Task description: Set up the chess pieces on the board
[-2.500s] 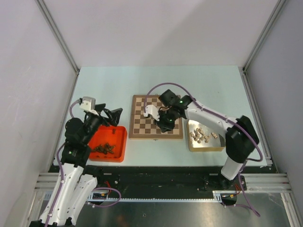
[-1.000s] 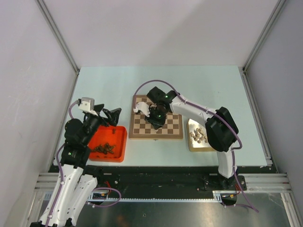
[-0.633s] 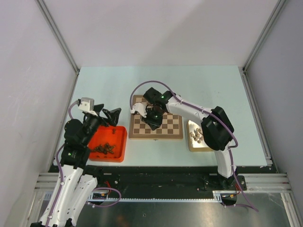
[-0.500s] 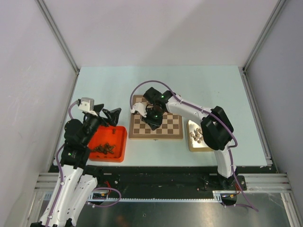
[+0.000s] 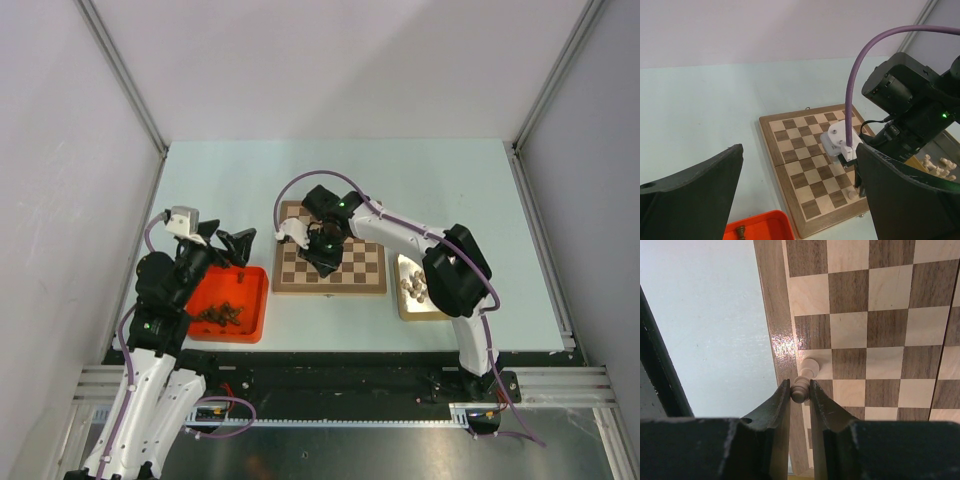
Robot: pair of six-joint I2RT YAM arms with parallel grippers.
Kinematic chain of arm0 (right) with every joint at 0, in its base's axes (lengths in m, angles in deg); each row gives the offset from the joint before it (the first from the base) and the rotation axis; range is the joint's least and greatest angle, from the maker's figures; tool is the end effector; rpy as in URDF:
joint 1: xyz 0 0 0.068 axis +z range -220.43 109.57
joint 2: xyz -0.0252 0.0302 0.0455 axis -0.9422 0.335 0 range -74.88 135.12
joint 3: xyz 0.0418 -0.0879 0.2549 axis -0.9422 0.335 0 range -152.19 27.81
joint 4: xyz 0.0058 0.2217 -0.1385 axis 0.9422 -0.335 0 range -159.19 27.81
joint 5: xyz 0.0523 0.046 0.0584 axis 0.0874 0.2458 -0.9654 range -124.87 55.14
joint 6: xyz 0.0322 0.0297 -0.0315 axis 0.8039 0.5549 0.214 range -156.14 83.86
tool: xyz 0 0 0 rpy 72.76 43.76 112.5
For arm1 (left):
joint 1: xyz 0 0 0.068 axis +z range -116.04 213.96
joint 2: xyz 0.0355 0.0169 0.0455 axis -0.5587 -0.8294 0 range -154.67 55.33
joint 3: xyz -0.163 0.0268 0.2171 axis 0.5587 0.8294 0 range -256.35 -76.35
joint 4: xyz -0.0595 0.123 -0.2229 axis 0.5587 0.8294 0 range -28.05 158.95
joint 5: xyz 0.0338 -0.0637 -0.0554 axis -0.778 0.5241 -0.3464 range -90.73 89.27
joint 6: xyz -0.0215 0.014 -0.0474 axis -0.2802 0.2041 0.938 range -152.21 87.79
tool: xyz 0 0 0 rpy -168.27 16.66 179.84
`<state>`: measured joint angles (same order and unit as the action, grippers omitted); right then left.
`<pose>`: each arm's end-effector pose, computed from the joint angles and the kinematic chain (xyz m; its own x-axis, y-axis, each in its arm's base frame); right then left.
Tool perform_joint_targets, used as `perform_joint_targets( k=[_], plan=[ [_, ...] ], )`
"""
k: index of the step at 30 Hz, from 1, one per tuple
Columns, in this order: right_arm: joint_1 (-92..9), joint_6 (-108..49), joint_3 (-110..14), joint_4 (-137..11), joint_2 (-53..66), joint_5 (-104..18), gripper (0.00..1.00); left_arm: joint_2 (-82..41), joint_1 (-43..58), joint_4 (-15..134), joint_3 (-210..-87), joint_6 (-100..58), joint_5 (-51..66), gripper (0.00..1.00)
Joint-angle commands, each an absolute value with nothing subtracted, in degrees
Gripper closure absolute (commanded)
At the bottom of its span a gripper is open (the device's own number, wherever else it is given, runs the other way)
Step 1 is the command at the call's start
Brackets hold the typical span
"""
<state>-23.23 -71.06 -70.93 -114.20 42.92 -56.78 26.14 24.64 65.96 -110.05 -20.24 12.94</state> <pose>0.2818 0.3238 0.2225 -0.0903 -0.8790 -0.4682 -0.9935 0.0467 0.1039 0.1344 -0.0307 0.3223 -0.0727 -0.1923 -0.9786 0.3839 0.9002 -0.2054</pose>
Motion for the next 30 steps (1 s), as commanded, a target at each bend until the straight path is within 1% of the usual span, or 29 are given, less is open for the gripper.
perform_joint_targets(
  k=[1,9,10,12,13,15,16,18,19,20,21,22,25,30],
  plan=[
    [-22.88,-70.69,-73.35,-114.92,43.69,-57.72,0.78,26.33,25.17,65.03,-111.68,-21.13,12.63,0.0],
    [-22.97,-70.33,-73.88,-114.57,44.39,-57.1,0.73,26.33,25.17,65.03,-111.68,-21.05,12.63,0.0],
    [-23.14,-70.25,-74.05,-114.57,44.39,-57.1,0.69,26.32,25.17,64.94,-111.77,-21.13,12.63,0.0],
    [-23.15,-69.98,-74.32,-114.4,44.3,-57.19,0.66,26.41,25.17,65.11,-111.68,-21.13,12.63,0.0],
    [-23.23,-69.9,-74.32,-114.4,44.22,-57.28,0.63,26.5,25.17,65.03,-111.68,-21.13,12.54,0.0],
    [-23.67,-69.28,-75.02,-114.66,43.87,-58.24,0.59,26.41,25.17,65.03,-111.68,-21.13,12.63,0.0],
    [-23.93,-68.93,-75.37,-114.75,43.69,-58.85,0.52,26.41,25.17,65.03,-111.68,-21.13,12.54,0.0],
    [-25.33,-67.88,-76.77,-115.18,42.73,-61.14,0.44,26.5,25.17,65.11,-111.68,-21.13,12.63,0.0],
    [-25.95,-67.26,-77.22,-115.27,42.37,-61.75,0.36,26.41,25.17,65.11,-111.68,-21.13,12.45,0.0],
    [-26.48,-66.91,-77.65,-115.36,41.85,-63.59,0.32,26.5,25.17,65.03,-111.68,-21.13,12.54,0.0],
    [-27.18,-65.95,-78.09,-115.54,41.32,-64.56,0.31,26.33,25.17,65.11,-111.68,-21.22,12.54,0.0],
    [-28.49,-65.33,-78.79,-115.45,40.36,-65.44,0.01,26.5,25.17,65.03,-111.68,-21.22,12.54,0.0],
    [-30.78,-64.36,-79.15,-115.54,39.21,-68.17,0.0,26.33,25.17,65.11,-111.68,-21.22,12.36,0.0],
    [-32.02,-64.27,-78.01,-115.28,38.94,-68.61,0.0,26.41,25.17,65.11,-111.68,-21.22,12.27,0.0]
  ],
)
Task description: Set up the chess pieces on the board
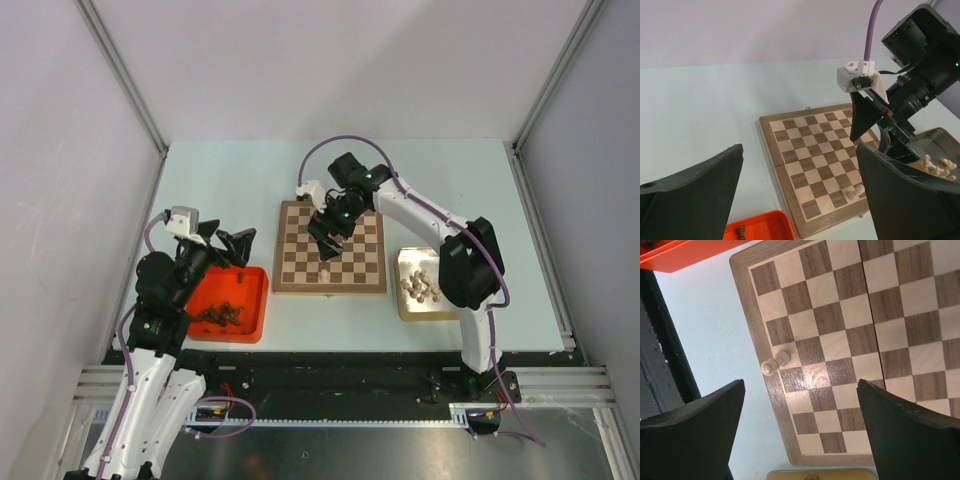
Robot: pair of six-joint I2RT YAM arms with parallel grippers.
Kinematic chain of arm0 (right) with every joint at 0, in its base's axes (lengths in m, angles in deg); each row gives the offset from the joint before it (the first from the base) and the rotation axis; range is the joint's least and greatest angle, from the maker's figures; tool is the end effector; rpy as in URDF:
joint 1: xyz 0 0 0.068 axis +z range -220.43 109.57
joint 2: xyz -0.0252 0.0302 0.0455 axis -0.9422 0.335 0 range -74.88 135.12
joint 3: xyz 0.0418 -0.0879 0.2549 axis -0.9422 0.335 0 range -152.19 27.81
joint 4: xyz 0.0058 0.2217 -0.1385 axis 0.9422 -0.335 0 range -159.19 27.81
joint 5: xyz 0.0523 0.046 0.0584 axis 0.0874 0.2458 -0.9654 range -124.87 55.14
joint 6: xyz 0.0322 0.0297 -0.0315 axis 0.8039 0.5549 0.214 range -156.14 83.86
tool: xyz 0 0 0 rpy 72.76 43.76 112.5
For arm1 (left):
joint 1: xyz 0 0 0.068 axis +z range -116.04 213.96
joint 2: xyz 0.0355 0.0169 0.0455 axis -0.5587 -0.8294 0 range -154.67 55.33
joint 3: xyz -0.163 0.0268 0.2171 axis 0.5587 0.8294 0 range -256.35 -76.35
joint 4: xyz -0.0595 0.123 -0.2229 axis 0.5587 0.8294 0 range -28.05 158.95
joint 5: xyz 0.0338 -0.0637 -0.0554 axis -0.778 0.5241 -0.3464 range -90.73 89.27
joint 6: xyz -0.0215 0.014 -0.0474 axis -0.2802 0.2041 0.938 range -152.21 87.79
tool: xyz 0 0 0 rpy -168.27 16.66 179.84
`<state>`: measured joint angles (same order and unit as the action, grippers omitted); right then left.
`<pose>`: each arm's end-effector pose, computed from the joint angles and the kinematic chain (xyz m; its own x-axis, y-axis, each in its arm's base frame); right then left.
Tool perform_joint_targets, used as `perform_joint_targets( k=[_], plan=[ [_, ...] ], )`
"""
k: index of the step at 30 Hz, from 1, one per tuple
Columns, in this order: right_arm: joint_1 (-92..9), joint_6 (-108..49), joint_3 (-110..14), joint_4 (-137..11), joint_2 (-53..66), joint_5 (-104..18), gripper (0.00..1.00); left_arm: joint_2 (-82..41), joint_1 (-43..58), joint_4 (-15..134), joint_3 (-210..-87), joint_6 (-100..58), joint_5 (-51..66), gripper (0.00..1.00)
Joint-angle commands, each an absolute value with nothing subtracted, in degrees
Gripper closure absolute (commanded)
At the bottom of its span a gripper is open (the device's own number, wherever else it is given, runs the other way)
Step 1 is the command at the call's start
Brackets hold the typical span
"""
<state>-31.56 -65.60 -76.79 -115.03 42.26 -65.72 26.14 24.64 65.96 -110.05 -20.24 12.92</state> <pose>0.3282 0.2879 0.2588 -0.2696 -0.7594 -0.5921 -0.9620 0.1846 0.2012 0.1345 -0.0307 0.3223 -0.0726 -0.1923 -0.9786 0.3836 0.9004 -0.2054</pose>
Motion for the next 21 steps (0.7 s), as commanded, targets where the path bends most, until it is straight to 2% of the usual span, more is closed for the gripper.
perform_joint_targets(
  k=[1,8,16,21],
  plan=[
    [-32.28,-64.18,-77.75,-115.1,38.77,-68.53,0.0,26.41,25.09,65.03,-111.68,-21.4,12.19,0.0],
    [-37.99,-64.88,-70.73,-110.54,31.13,-67.12,0.0,25.45,25.17,65.11,-111.77,-21.22,13.15,0.0],
    [-51.25,-64.01,-53.6,-101.48,11.88,-68.7,0.0,22.2,25.26,65.11,-112.56,-20.43,17.02,0.0],
    [-64.34,-58.04,-45.86,-96.21,4.85,-83.35,0.0,20.35,25.17,64.94,-113.62,-18.94,18.51,0.0]
  ],
)
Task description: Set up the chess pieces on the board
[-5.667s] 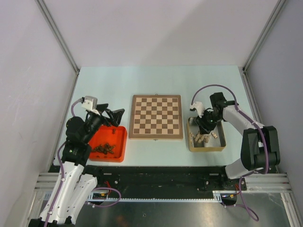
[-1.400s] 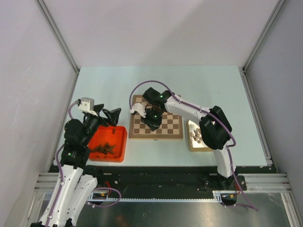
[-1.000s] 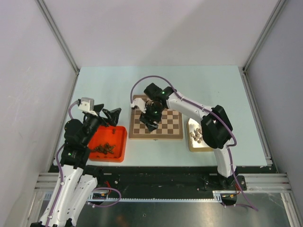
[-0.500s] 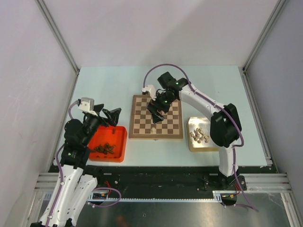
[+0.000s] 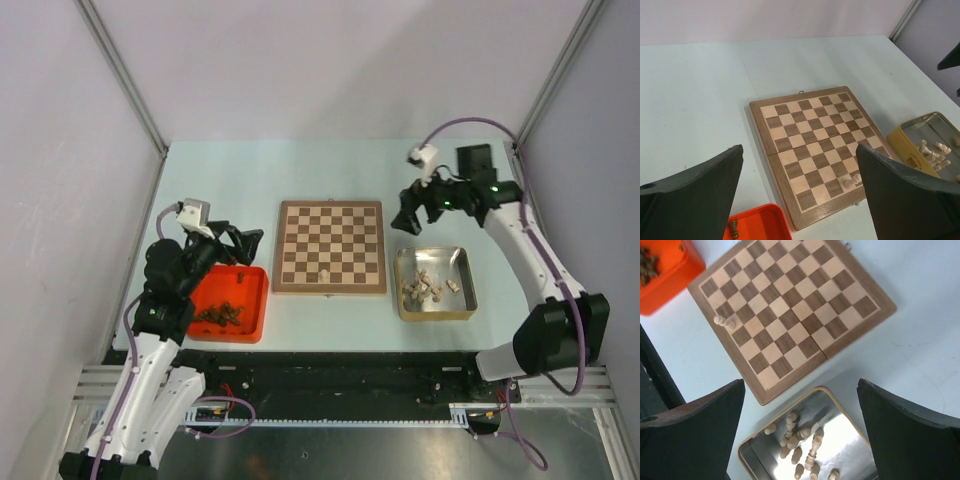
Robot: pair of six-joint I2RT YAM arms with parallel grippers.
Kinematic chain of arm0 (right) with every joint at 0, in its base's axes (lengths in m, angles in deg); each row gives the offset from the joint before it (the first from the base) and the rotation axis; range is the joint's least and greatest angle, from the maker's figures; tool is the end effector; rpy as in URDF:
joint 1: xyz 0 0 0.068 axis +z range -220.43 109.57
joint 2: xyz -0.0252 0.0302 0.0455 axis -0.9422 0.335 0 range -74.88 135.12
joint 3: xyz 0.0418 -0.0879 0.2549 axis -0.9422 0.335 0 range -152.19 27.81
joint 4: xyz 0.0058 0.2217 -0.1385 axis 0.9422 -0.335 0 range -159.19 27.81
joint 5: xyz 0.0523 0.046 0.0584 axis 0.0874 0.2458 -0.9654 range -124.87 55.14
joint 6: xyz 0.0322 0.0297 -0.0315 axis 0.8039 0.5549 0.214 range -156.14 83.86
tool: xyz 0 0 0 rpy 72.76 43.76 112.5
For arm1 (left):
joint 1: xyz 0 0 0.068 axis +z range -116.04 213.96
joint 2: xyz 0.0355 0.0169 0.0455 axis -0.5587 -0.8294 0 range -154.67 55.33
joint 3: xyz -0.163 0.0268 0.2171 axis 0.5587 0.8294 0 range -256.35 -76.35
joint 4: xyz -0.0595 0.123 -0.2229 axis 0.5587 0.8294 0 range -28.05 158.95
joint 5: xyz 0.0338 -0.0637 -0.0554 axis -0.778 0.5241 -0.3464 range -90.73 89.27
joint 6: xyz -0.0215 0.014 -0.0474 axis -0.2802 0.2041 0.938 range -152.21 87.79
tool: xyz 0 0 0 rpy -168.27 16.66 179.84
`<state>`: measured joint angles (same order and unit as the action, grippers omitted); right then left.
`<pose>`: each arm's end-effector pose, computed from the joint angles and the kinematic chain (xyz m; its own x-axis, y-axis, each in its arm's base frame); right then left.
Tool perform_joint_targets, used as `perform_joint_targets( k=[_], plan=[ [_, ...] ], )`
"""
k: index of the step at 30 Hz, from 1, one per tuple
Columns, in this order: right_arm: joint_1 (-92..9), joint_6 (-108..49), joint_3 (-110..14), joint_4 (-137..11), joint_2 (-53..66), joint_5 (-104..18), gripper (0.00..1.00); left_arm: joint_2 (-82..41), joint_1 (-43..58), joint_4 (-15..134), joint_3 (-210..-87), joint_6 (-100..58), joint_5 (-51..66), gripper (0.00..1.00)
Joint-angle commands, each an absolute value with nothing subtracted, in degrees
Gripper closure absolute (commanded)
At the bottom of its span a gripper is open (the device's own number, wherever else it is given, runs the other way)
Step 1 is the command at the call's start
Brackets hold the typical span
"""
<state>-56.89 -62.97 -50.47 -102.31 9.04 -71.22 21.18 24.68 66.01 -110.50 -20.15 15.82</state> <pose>0.2998 0.0938 0.3381 -0.3550 -0.4593 -0.8143 -0.8414 0.5366 0.0642 0.1507 -0.0350 0.3141 -0.1593 -0.1769 -0.9712 0.4108 0.8827 -0.2282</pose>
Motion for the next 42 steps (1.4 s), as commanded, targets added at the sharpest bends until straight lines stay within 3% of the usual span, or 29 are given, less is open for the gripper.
perform_joint_targets(
  k=[1,5,12,18,25,34,42],
  plan=[
    [-68.28,-58.2,-44.89,-96.38,4.14,-86.25,0.0,20.0,25.17,65.03,-113.97,-18.5,18.86,0.0],
    [-74.9,-62.33,-41.63,-102.68,3.35,-94.63,0.0,17.89,25.17,65.03,-115.37,-14.55,24.21,0.0],
    [-79.13,-66.38,-34.35,-104.91,-2.97,-87.7,0.0,15.34,22.55,65.03,-114.24,-7.34,29.41,0.0],
    [-79.92,-64.63,-28.89,-99.9,-11.06,-78.47,0.0,15.16,14.21,64.94,-113.97,-7.16,24.77,0.0],
    [-81.68,-70.06,-28.79,-104.88,-8.17,-85.57,0.0,12.62,2.86,64.94,-115.11,-7.95,17.74,0.0],
    [-81.51,-76.22,-28.79,-110.44,-6.06,-85.23,0.01,6.82,-7.69,64.76,-118.53,-8.83,12.8,0.0],
    [-77.21,-76.84,-27.57,-109.66,-4.92,-78.39,0.12,3.04,-12.09,62.75,-119.33,-8.92,11.48,0.0]
  ],
)
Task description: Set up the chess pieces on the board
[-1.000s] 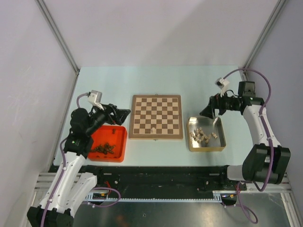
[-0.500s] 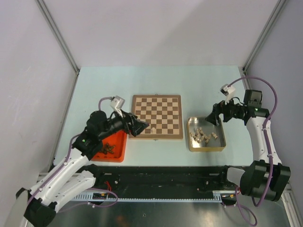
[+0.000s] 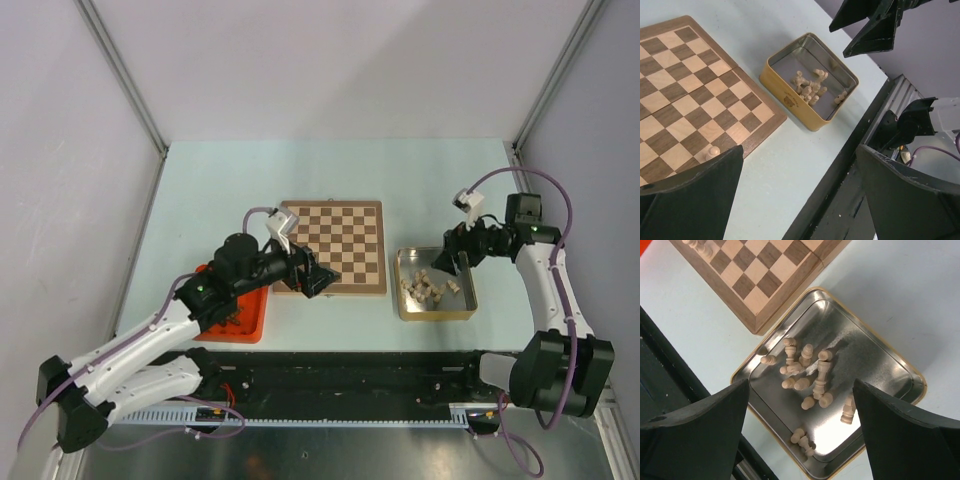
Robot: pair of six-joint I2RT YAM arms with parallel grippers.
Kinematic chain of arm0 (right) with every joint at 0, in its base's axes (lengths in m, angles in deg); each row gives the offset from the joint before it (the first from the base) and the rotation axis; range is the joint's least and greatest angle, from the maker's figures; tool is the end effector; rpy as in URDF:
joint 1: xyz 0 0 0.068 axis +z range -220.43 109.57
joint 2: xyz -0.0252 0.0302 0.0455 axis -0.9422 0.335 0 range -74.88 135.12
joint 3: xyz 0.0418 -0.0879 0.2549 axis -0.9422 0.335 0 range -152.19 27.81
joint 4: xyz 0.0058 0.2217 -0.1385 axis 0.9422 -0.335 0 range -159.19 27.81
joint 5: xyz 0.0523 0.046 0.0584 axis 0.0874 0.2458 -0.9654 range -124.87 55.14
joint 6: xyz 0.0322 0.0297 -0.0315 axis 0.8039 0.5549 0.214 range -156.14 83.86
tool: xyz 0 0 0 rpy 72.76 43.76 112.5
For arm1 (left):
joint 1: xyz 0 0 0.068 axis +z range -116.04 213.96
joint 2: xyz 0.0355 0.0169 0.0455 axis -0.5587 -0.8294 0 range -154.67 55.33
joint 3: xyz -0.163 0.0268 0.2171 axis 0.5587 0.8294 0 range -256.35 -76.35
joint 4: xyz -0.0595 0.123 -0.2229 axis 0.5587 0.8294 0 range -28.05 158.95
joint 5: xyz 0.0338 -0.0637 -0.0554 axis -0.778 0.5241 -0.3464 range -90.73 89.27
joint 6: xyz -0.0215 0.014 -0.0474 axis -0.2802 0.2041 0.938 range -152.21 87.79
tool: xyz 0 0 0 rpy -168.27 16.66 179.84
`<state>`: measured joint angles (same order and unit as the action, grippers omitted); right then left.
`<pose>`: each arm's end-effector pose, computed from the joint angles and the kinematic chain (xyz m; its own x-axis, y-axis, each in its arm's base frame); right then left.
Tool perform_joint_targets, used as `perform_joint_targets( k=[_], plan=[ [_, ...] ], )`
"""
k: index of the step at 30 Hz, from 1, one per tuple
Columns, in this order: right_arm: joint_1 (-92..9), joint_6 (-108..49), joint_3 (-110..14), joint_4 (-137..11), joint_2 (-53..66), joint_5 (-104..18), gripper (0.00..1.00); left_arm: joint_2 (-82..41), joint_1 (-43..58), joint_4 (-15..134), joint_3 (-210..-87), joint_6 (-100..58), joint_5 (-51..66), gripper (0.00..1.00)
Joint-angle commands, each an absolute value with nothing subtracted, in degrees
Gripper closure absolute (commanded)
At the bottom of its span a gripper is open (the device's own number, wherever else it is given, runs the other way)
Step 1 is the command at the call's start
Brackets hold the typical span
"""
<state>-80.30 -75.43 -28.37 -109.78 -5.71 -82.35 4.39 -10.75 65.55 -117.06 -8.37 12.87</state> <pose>0.2277 -0.0130 0.2783 -0.5116 -0.3452 -0.7868 -0.7298 0.6578 0.1859 0.1439 -0.1544 0.3081 -0.4974 -0.0604 -0.8654 0.7052 0.5528 -0.4439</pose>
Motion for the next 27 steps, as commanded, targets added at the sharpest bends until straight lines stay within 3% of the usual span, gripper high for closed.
perform_joint_targets(
  k=[1,8,14,20,27],
  plan=[
    [-76.15,-76.66,-27.3,-109.13,-4.66,-76.8,0.13,2.86,-12.27,62.65,-119.16,-9.0,11.48,0.0],
    [-66.31,-73.06,-25.98,-104.38,-1.49,-63.97,0.3,2.86,-12.71,62.13,-117.49,-9.36,11.22,0.0],
    [-64.19,-75.25,-25.98,-107.36,0.44,-61.06,0.38,3.12,-12.71,60.56,-116.17,-9.88,10.34,0.0],
    [-62.7,-75.17,-25.98,-108.07,3.6,-59.31,0.52,1.98,-12.71,60.02,-115.82,-10.67,10.17,0.0],
    [-61.47,-75.87,-25.98,-109.39,6.33,-58.51,0.58,2.07,-12.71,59.58,-115.29,-10.76,9.9,0.0]
  ],
)
